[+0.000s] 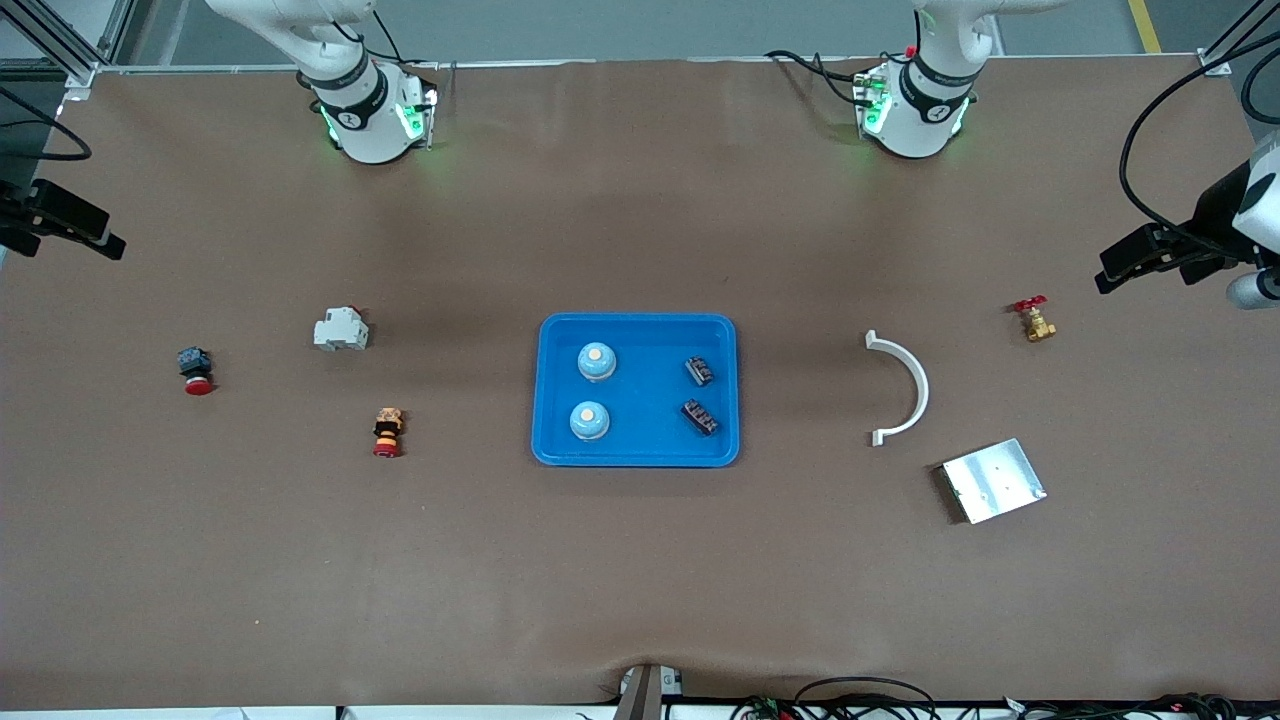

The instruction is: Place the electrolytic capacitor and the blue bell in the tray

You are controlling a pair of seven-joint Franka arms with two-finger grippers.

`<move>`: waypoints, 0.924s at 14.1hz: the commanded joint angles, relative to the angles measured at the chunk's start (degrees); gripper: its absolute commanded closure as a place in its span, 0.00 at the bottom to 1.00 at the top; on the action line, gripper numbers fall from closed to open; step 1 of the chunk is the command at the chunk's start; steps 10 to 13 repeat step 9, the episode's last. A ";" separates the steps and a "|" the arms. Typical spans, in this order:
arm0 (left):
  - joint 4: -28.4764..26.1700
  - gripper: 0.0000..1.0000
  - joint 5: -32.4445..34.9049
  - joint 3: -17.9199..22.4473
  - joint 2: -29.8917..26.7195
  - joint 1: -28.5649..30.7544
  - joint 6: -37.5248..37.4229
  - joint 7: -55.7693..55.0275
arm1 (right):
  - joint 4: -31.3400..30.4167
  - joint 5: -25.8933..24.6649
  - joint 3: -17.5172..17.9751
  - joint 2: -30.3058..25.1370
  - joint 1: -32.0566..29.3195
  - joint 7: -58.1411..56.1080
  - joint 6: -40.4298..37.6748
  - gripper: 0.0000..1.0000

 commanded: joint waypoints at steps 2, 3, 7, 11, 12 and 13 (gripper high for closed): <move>-0.81 0.00 -1.39 0.02 -0.43 0.17 0.76 0.77 | -1.39 0.71 1.17 -1.95 -0.96 -0.93 0.48 0.00; -0.81 0.00 -1.30 0.02 -0.43 0.17 0.76 0.77 | -1.39 0.62 1.25 -1.95 -0.87 -1.28 0.57 0.00; -0.81 0.00 -1.30 0.02 -0.52 0.25 0.76 0.77 | -0.95 -0.17 1.34 -1.95 0.01 -2.34 0.83 0.00; -0.89 0.00 -0.95 -0.06 -0.43 0.08 0.76 0.06 | -0.95 -0.34 1.34 -1.95 0.01 -2.34 0.83 0.00; -0.89 0.00 -0.95 -0.06 -0.43 0.08 0.76 0.06 | -0.95 -0.34 1.34 -1.95 0.01 -2.34 0.83 0.00; -0.89 0.00 -0.95 -0.06 -0.43 0.08 0.76 0.06 | -0.95 -0.34 1.34 -1.95 0.01 -2.34 0.83 0.00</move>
